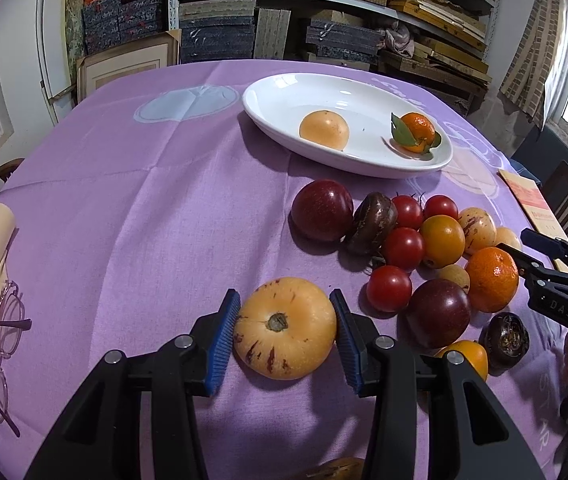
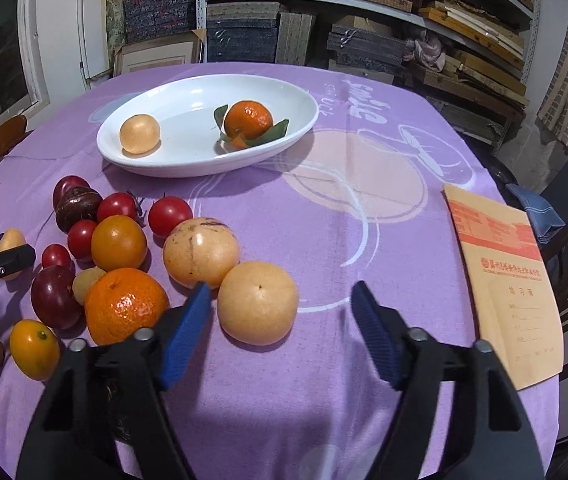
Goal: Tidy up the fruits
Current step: 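Grasp the striped pale yellow fruit with the left tool while the right tool grasps a pale round fruit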
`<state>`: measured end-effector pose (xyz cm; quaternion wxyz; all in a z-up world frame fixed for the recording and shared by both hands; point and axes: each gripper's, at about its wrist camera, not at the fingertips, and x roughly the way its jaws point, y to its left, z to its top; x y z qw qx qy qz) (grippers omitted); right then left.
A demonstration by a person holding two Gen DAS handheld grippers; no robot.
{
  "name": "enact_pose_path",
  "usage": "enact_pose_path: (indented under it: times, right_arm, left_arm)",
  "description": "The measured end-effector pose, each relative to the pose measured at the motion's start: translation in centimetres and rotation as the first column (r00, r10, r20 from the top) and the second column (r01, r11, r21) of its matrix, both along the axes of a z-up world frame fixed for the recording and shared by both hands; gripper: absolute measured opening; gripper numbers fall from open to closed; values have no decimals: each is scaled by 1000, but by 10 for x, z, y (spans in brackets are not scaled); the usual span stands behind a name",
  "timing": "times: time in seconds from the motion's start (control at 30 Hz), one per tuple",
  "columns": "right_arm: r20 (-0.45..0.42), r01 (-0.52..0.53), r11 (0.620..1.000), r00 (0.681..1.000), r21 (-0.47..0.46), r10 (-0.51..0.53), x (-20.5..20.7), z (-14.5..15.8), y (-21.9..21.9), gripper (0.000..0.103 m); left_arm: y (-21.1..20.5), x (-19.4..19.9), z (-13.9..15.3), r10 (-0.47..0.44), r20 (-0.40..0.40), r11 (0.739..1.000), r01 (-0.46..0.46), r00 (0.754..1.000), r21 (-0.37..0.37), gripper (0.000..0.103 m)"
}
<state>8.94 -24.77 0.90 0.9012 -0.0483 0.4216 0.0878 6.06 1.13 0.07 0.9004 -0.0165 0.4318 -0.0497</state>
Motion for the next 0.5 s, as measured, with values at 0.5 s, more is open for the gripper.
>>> enact_pose_path:
  times: [0.5]
  right_arm:
    - [-17, -11, 999, 1000, 40, 11, 0, -7, -1, 42]
  left_arm:
    - [3, 0, 0, 7, -3, 1000, -7, 1000, -10, 47]
